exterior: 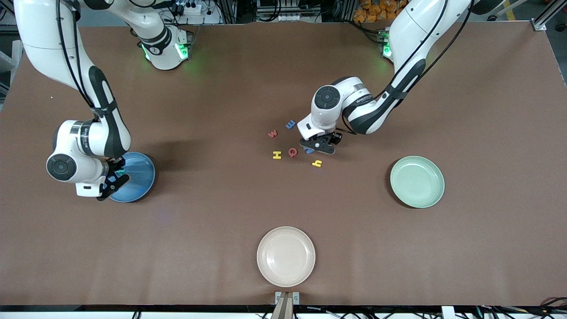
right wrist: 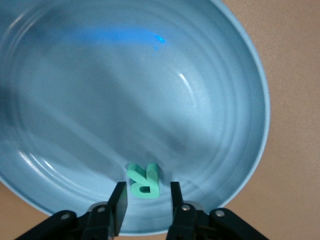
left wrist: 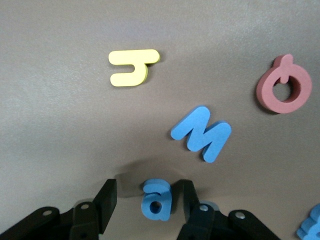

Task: Sort uppercase to blue plate, lowercase to green plate
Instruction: 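Release the R while the left gripper carries the blue a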

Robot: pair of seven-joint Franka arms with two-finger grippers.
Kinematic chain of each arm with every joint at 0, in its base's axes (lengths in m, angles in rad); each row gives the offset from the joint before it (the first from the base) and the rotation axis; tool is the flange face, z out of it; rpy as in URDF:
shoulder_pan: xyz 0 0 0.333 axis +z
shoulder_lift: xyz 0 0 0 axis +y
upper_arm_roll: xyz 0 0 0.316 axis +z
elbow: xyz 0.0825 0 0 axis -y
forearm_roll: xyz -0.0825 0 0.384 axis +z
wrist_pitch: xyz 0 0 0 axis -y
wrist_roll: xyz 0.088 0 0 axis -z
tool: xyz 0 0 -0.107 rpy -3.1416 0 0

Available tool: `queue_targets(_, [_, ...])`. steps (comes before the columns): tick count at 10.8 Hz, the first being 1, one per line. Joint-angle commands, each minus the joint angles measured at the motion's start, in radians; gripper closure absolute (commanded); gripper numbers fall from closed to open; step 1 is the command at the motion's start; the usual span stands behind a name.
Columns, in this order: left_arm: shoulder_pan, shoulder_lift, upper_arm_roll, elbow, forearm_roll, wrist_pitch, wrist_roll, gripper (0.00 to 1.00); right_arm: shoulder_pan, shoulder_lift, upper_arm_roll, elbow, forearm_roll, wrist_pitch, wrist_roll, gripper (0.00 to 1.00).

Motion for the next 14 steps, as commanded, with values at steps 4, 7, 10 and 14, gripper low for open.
queue_targets(4, [0.006, 0.01, -0.004, -0.002, 0.012, 0.015, -0.028, 0.77, -0.008, -0.011, 0.01, -0.003, -0.007, -0.005, 0.006, 0.55])
queue_targets(7, [0.01, 0.005, -0.004, 0.001, 0.012, 0.015, -0.028, 1.0, 0.0, -0.03, 0.01, 0.025, -0.007, -0.063, 0.042, 0.55])
queue_targets(10, [0.078, -0.053, -0.041, 0.012, -0.005, -0.043, -0.02, 1.0, 0.025, -0.069, 0.02, 0.103, -0.007, -0.215, 0.118, 0.55])
queue_targets(14, [0.336, -0.126, -0.175, 0.021, -0.005, -0.07, 0.019, 1.0, 0.054, -0.099, 0.023, 0.209, -0.005, -0.361, 0.193, 0.38])
